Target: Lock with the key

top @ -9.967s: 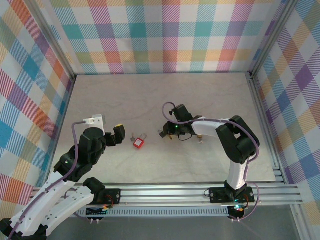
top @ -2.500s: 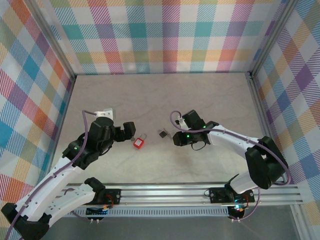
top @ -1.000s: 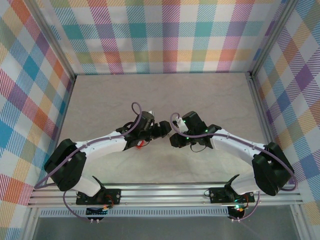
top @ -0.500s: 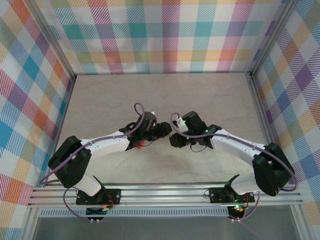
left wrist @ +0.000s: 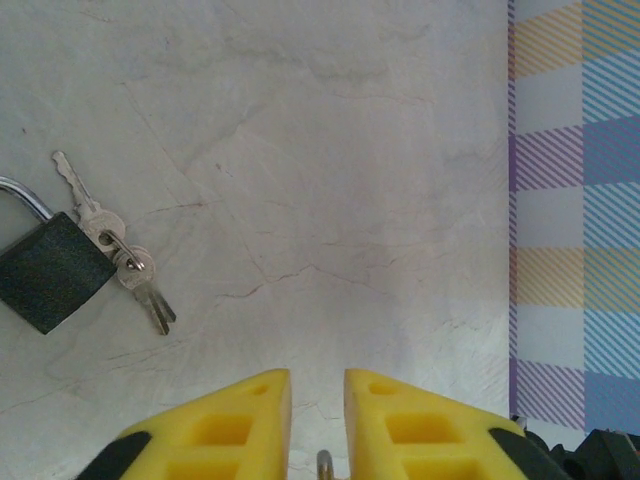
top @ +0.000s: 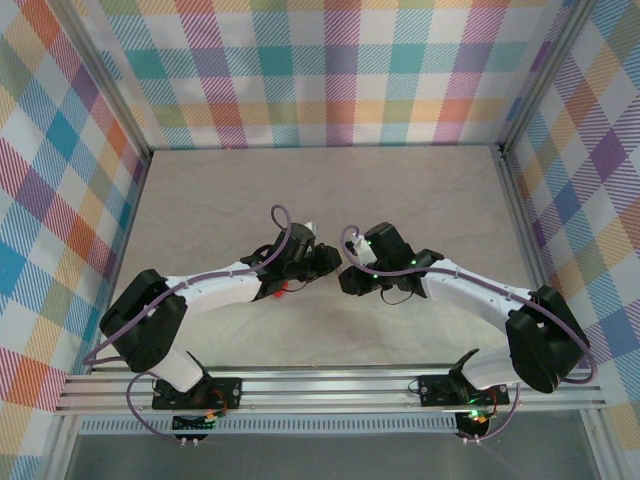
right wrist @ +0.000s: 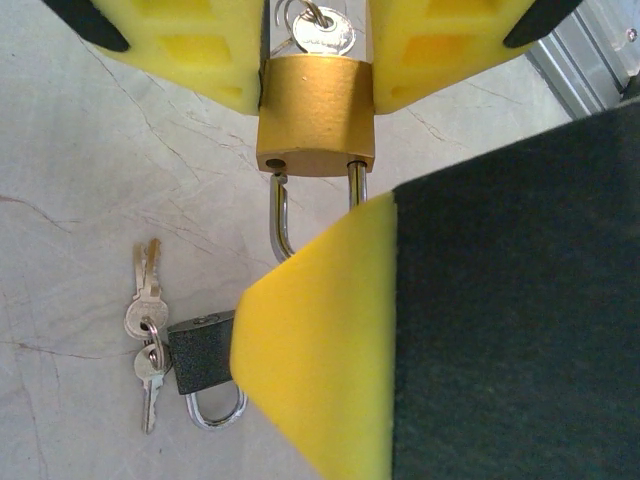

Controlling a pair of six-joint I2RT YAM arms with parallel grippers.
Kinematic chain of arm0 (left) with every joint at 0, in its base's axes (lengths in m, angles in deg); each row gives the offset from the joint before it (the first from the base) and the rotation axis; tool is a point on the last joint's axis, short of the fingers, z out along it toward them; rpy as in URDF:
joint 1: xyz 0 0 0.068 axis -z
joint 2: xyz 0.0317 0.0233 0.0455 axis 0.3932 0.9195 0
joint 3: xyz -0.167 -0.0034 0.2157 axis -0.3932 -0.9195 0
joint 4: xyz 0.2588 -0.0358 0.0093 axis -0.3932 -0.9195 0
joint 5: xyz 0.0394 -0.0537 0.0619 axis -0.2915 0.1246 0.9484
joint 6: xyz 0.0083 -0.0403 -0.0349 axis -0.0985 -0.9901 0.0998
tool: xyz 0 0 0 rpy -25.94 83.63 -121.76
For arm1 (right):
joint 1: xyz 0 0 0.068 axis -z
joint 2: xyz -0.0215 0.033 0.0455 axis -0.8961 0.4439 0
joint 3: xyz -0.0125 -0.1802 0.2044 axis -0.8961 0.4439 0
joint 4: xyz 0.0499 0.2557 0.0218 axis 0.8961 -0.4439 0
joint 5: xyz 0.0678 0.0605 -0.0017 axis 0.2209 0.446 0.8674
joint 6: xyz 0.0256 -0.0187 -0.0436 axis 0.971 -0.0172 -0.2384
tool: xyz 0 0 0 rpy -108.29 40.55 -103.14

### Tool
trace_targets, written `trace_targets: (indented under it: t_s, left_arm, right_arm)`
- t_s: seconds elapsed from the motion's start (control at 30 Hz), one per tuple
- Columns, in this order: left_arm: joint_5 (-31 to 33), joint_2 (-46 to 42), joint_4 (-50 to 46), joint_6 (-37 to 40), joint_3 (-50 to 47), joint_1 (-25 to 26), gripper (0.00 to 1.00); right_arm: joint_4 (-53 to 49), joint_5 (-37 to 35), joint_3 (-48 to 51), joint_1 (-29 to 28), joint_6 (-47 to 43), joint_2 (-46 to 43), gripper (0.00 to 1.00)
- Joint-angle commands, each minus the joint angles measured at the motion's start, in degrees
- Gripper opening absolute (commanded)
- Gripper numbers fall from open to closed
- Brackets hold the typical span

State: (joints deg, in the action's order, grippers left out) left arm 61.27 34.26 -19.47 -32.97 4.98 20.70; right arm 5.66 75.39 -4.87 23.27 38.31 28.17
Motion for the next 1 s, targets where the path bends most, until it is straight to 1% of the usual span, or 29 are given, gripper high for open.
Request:
trace_targets:
  t_s: [0.0, 0.33, 0.53, 0.6, 0.8, 0.83, 0.97]
  left_arm:
    - [-1.57, 1.03, 2.29, -0.25, -0.06, 1.21, 0.18]
    - [-2.55, 1.73, 3.05, -0.34, -0.74, 1.30, 0.18]
    - [-2.79, 1.76, 3.14, -0.34, -0.44, 1.35, 0.06]
    - [-2.81, 1.79, 3.15, -0.34, -0.34, 1.35, 0.01]
    - [-2.31, 1.24, 3.14, -0.10, -0.92, 1.29, 0.00]
    - [-2.06, 0.89, 3.14, 0.01, -1.12, 1.25, 0.00]
    - [-0.58, -1.08, 3.62, 1.19, -2.11, 1.24, 0.00]
  right_arm:
    - [1.85, 1.00, 0.75, -0.48, -0.99, -1.65, 0.24]
    - [2.08, 0.66, 0.88, -0.42, -0.80, -1.79, 0.24]
    - [2.19, 0.92, 1.02, -0.49, -0.72, -1.83, 0.24]
    - [2.08, 0.83, 1.02, -0.48, -0.81, -2.01, 0.24]
    - [1.54, 0.40, 1.21, -0.49, -0.90, -2.70, 0.25]
    - [1.34, 0.27, 1.20, -0.46, -1.02, -2.95, 0.26]
    - [0.81, -0.28, 1.29, -0.38, -1.16, -4.74, 0.38]
